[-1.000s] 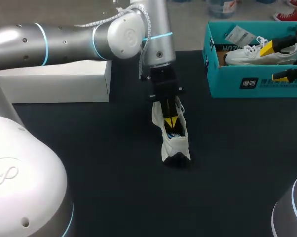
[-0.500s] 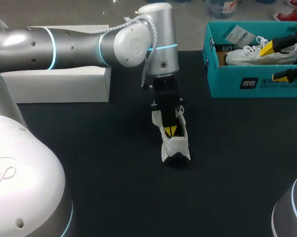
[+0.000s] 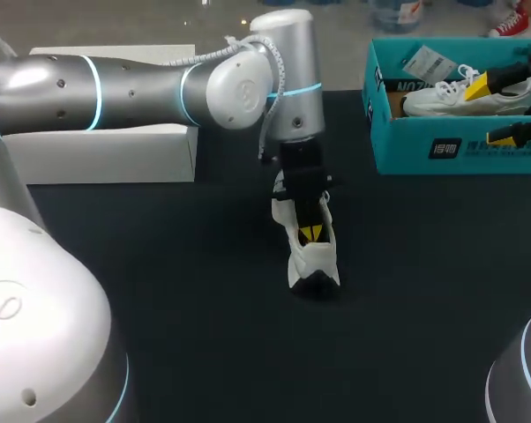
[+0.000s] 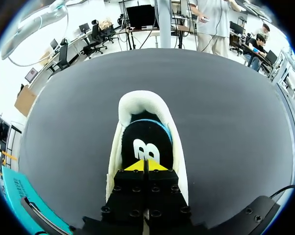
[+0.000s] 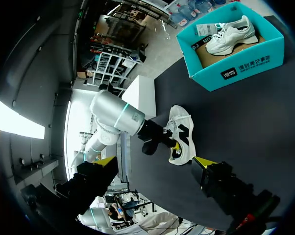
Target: Take the shoe out of the shoebox, open the shoe tongue, remove and reinsert the insole, then place the shoe into the shoebox
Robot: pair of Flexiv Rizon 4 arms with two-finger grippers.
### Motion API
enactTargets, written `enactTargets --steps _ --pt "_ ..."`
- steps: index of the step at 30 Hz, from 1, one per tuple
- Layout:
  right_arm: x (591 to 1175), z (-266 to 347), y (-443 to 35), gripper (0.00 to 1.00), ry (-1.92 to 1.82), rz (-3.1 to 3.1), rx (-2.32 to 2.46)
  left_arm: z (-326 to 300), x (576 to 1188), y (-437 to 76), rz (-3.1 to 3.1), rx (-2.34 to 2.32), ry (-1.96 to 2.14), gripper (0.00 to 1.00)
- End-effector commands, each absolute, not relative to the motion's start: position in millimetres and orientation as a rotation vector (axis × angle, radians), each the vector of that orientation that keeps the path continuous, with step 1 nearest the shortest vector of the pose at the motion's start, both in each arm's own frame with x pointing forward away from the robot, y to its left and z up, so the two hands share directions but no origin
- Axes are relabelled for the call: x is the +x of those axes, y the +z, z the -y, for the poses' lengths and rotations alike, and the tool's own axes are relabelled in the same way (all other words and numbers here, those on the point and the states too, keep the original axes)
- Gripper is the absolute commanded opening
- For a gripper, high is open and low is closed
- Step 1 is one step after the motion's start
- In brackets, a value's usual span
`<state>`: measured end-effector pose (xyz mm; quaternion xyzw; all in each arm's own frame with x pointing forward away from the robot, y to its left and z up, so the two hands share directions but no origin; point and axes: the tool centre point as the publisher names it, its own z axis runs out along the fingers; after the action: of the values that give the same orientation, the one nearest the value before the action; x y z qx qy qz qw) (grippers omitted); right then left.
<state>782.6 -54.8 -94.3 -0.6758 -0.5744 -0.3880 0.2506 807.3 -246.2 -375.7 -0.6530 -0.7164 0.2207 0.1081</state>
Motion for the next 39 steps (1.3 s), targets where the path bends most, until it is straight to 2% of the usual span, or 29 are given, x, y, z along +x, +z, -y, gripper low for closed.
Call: enactTargets --steps 1,24,39 --pt "783 54 -95 1.00 -1.054 1.563 -1.844 227 793 -354 2.237 -2.002 0.603 0.00" --pt "783 54 -95 1.00 -1.054 1.563 -1.844 242 790 -362 2.268 -2.144 0.387 0.00" --pt "783 54 -95 1.00 -1.054 1.563 -1.844 251 796 -389 2.290 -2.052 0.278 0.00"
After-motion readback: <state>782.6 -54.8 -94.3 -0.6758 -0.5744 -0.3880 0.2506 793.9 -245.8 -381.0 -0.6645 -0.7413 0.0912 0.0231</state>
